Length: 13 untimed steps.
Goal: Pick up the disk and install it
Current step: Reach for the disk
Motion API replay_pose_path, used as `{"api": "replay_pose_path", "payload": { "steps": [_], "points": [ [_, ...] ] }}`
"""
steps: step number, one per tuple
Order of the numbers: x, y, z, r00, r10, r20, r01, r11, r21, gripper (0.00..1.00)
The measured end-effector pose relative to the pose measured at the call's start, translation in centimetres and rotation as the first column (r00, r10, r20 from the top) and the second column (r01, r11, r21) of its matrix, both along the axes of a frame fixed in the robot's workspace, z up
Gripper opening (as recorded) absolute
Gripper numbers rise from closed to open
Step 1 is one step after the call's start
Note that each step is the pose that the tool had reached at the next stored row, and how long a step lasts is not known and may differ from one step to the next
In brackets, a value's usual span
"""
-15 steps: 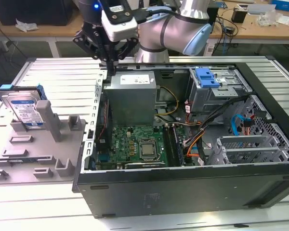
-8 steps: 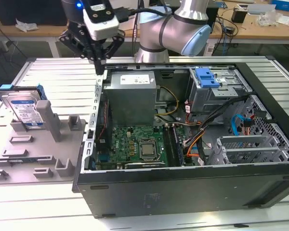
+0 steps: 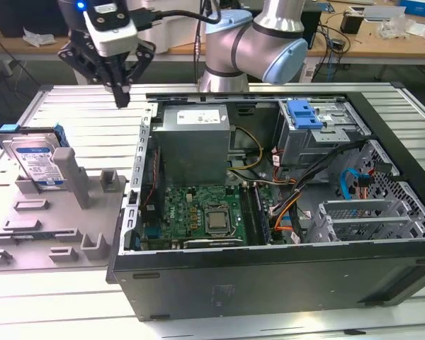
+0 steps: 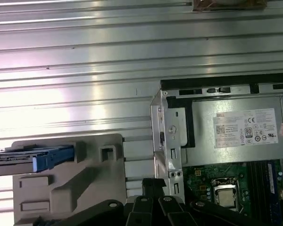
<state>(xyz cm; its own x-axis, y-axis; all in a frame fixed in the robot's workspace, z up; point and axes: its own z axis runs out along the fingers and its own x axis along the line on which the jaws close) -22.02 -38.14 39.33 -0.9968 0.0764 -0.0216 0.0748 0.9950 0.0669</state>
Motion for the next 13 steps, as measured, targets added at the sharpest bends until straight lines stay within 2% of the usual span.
{"api": "replay_pose_path", "payload": {
  "steps": [13],
  "points": [
    [-5.3, 1.03, -0.01, 1.0000, 0.000, 0.0001, 0.000, 1.0000, 0.0000, 0.11]
  ]
}}
